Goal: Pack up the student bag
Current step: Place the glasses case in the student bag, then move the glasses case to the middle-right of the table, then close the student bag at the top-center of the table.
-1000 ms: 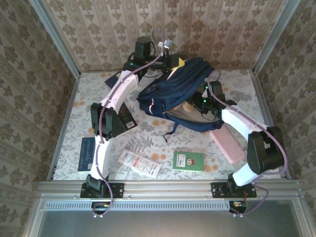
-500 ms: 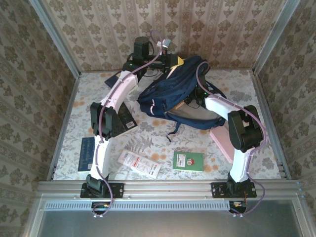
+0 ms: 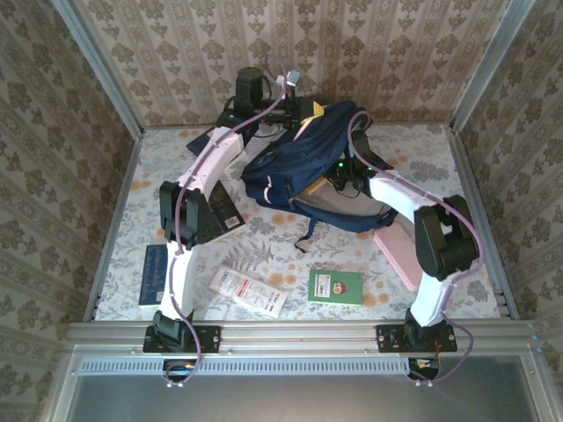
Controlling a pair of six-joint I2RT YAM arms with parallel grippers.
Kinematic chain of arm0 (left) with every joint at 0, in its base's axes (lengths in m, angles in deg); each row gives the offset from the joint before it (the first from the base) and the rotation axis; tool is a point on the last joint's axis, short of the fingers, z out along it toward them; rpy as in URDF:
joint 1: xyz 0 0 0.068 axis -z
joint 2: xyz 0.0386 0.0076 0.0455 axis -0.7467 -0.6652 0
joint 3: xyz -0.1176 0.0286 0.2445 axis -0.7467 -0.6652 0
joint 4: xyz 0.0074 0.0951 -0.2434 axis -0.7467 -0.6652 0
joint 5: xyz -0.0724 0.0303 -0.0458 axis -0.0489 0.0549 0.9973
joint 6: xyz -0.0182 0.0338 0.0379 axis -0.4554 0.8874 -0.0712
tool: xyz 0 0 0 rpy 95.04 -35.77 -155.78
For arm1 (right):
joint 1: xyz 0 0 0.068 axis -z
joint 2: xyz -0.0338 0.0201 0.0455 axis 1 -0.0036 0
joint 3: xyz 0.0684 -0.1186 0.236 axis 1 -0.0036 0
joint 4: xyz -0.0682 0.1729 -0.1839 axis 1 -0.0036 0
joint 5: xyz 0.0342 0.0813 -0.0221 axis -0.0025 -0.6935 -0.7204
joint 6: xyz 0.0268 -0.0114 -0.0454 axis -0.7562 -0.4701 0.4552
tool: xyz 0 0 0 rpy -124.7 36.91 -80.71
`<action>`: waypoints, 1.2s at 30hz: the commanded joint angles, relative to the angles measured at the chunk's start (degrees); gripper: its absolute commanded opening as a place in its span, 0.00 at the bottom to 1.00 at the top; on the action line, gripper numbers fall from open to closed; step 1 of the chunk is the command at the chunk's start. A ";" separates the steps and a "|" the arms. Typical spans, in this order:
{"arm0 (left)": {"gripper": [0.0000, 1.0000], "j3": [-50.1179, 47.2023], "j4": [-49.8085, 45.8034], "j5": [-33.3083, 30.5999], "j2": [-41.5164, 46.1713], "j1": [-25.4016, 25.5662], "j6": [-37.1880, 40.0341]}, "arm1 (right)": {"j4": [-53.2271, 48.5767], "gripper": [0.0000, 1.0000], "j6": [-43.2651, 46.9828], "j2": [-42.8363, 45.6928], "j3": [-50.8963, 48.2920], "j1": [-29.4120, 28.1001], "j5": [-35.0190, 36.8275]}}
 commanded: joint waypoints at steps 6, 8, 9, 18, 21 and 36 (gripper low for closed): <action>0.00 -2.52 9.27 0.11 7.39 -0.37 -0.35 | -15.25 0.94 6.96 20.00 -8.88 -0.47 9.86; 0.00 -3.26 9.39 -0.06 7.52 -0.36 -0.12 | -21.25 0.93 7.27 25.22 -11.35 -0.42 14.54; 0.00 -3.65 9.25 0.08 7.63 -0.37 0.48 | -23.15 0.93 7.38 28.25 -13.18 -0.47 17.14; 0.00 -2.53 -1.90 -3.27 6.18 1.67 10.95 | -39.11 0.95 6.78 51.04 -23.57 -0.19 33.65; 0.00 -3.03 -5.42 -6.29 6.49 1.41 14.35 | -43.72 0.99 5.74 52.43 -24.77 0.60 36.01; 0.00 -6.81 -7.19 -13.64 7.63 -1.25 17.36 | -32.93 1.00 -1.36 45.69 -35.46 29.71 26.80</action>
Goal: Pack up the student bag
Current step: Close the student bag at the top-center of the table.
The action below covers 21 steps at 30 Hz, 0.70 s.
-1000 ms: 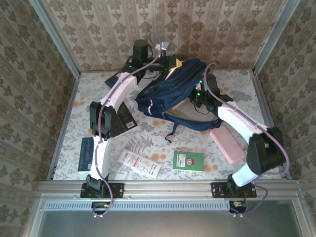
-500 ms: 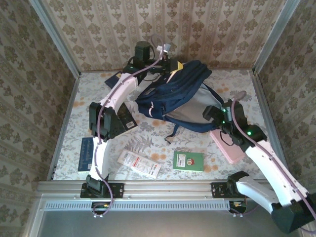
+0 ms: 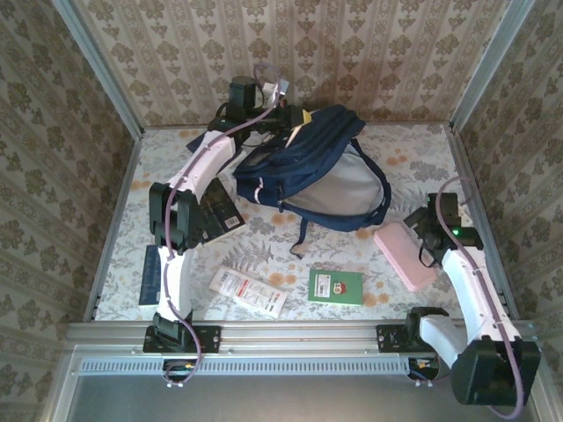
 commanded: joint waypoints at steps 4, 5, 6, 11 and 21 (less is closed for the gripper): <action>0.02 4.57 -1.28 -2.27 -2.31 3.59 3.90 | 10.69 1.00 -3.34 -7.89 -3.54 6.30 -4.01; 0.06 4.89 -1.57 -2.16 -3.18 4.21 3.76 | 11.01 1.00 -2.61 -9.36 -3.03 6.47 -3.86; 0.10 5.02 -1.64 -1.89 -4.10 4.91 3.62 | 11.06 1.00 -1.96 -10.84 -2.54 6.75 -3.95; 0.32 4.30 -1.97 -2.19 -5.31 7.73 3.31 | 12.21 1.00 0.68 -15.01 -2.57 7.38 -8.02; 0.63 -15.26 -2.96 -14.29 8.93 12.05 7.12 | 14.42 1.00 2.06 -14.72 -8.35 5.47 -21.21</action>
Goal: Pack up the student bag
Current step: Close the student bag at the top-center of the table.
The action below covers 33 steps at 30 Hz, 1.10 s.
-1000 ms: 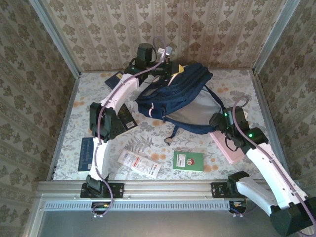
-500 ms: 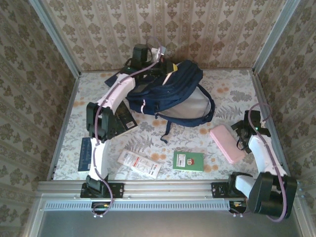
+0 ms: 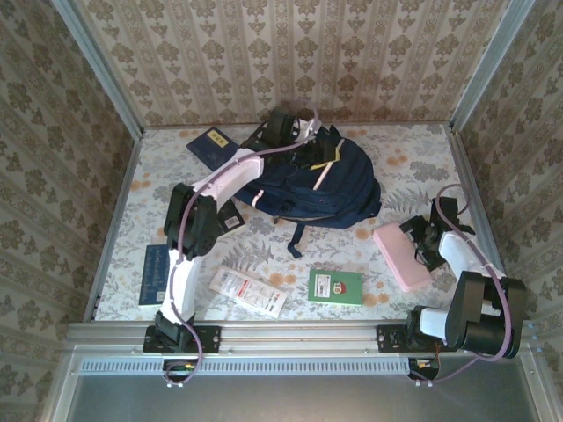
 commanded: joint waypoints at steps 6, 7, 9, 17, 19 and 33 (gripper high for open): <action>0.70 -12.34 -1.30 -12.33 14.00 4.17 2.44 | -2.65 1.00 -2.02 10.88 -6.25 -6.04 -7.23; 0.72 -14.33 -0.42 -12.54 14.98 4.97 1.95 | -2.63 1.00 -3.09 12.92 -7.37 -6.95 -7.75; 0.73 -17.38 -0.19 -13.03 15.92 6.95 1.68 | -2.72 1.00 -4.44 17.22 -9.40 -8.88 -8.61; 0.72 -22.62 5.88 -4.30 8.67 15.20 -2.31 | 1.40 0.99 -2.36 23.48 -13.78 -12.86 -14.39; 0.72 -22.38 4.52 -3.72 7.01 16.29 -1.14 | 2.16 1.00 -1.52 20.99 -13.30 -12.84 -15.43; 0.73 -19.22 6.19 -3.00 -1.89 18.69 -4.26 | 1.34 0.99 -6.69 30.83 -16.50 -12.12 -10.73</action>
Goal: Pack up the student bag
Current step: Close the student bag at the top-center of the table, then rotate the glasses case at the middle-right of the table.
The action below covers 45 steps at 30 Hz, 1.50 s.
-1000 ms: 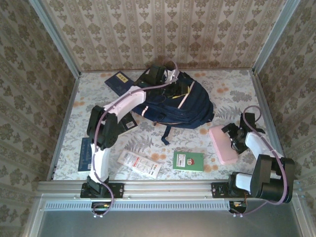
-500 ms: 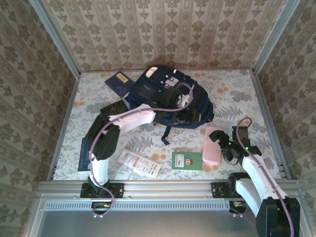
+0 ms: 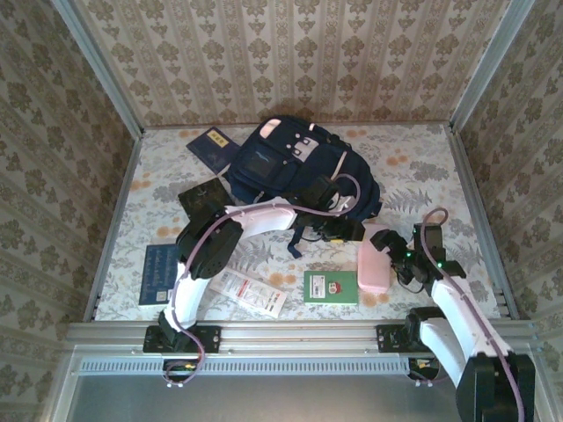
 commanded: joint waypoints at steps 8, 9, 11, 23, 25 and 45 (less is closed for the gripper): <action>0.73 7.60 -0.03 1.73 -6.64 1.94 -2.60 | -3.24 1.00 -3.71 -1.39 -0.08 4.04 5.28; 0.74 9.40 -1.62 1.37 -7.27 2.36 -1.85 | -3.73 1.00 -4.35 -0.53 0.11 4.12 6.43; 0.75 12.86 -5.79 -0.29 -8.95 3.27 -0.59 | -4.15 1.00 -5.73 1.59 0.20 4.21 8.50; 0.87 35.28 -33.43 -15.45 -17.43 7.20 8.00 | -20.60 0.99 -10.00 10.05 7.63 4.83 31.34; 1.00 37.41 -35.84 -17.78 -17.49 8.19 9.98 | -22.39 0.99 -9.15 10.57 9.93 4.83 34.13; 1.00 49.45 -45.26 -24.68 -23.07 12.99 0.82 | -19.03 1.00 -9.18 9.10 13.92 4.83 31.61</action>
